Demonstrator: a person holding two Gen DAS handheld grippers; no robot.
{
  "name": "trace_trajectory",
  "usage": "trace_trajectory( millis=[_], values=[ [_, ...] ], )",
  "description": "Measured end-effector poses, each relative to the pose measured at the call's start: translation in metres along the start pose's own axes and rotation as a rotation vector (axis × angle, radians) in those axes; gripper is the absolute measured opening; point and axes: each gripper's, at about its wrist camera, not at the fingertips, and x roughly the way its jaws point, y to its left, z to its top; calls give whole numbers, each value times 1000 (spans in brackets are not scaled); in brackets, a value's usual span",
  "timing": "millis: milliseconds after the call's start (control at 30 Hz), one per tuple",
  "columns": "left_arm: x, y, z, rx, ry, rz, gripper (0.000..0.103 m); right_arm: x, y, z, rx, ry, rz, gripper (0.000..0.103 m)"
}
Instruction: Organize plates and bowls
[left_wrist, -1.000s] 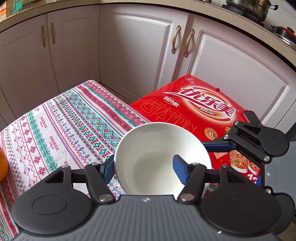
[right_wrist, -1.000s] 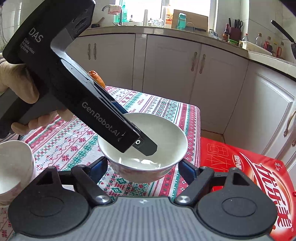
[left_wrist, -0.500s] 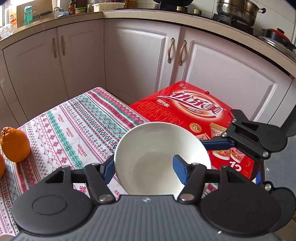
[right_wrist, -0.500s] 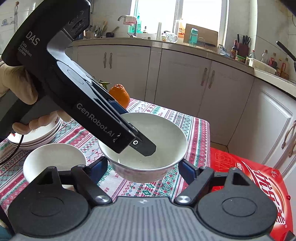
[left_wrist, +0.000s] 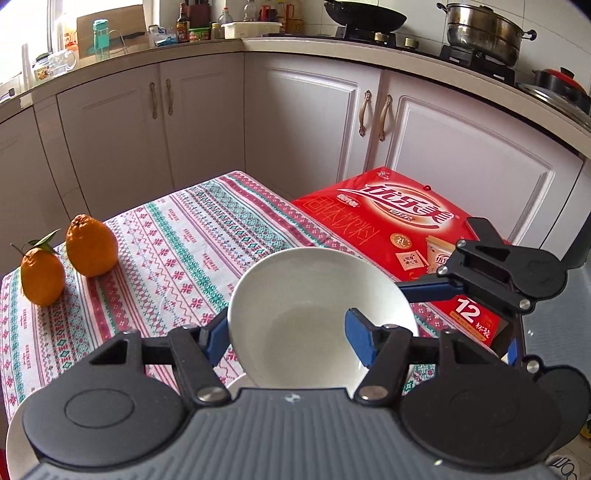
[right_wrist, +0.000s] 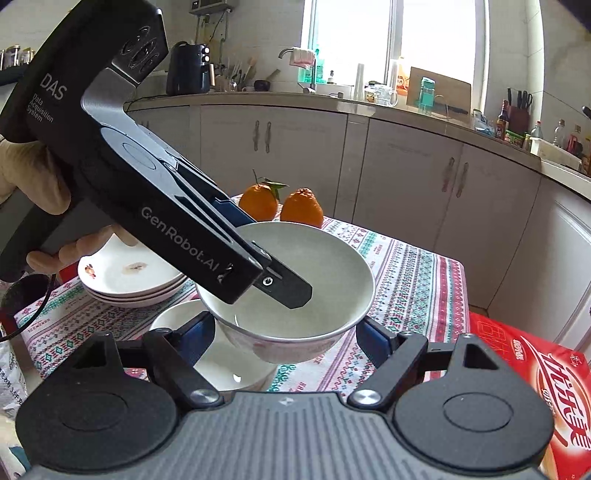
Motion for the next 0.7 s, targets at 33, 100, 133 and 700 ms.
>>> trace_trajectory(
  millis=[33,100,133,700],
  values=[
    [-2,1,-4,-5,2,5,64,0,3,0,0,1,9,87],
    [-5,4,-11,-13,5,13,64,2,10,-2,-5,7,25,87],
    [-6,6,-15,-23,8,15,64,2,13,-2,-11,10,30,87],
    [2,22,-49,-95,55,13,64,21,30,-14,13,79,104,87]
  ],
)
